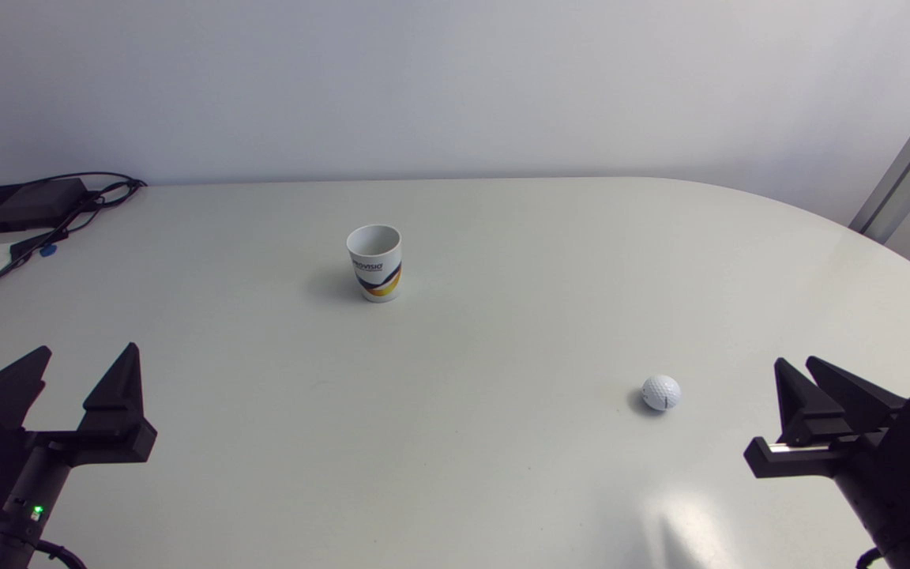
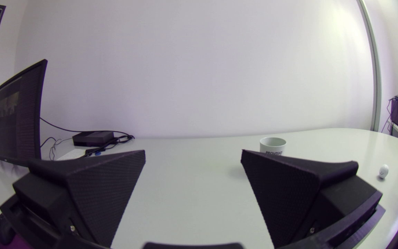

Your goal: Pick up the white golf ball from the table and place it into the cup.

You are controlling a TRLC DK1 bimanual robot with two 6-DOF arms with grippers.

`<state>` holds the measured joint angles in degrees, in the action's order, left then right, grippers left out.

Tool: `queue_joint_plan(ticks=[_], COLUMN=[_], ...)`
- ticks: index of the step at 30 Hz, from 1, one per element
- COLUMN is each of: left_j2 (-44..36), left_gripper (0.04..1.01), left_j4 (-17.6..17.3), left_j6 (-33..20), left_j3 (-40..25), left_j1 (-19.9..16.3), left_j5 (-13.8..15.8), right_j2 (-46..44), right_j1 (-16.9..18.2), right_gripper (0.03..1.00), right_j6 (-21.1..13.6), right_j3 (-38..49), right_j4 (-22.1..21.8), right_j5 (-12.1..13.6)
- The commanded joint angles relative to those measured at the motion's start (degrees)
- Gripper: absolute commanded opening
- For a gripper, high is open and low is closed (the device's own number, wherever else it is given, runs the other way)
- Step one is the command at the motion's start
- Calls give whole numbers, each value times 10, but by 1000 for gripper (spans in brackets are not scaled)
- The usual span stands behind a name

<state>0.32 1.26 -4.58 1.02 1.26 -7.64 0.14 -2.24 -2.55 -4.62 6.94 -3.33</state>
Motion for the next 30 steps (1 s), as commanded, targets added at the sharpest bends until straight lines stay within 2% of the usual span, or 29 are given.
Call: queue_joint_plan(ticks=[1,2,17,26,30], left_j2=[-10,-10,-10,-10,-10], left_gripper=[992,992,992,992,992], left_j4=[0,0,0,-1,-1], left_j6=[12,18,22,24,24], left_j3=[-10,-10,-11,-10,-11], left_j1=[3,5,3,3,2], left_j5=[4,4,4,4,4], right_j2=[-5,-5,9,135,197], right_j1=[5,7,2,1,1], right_gripper=[946,970,970,970,970], right_j6=[5,3,3,4,4], right_j3=[22,22,-21,-116,-158], right_j4=[-3,-3,11,35,37], right_j5=[2,2,5,8,18])
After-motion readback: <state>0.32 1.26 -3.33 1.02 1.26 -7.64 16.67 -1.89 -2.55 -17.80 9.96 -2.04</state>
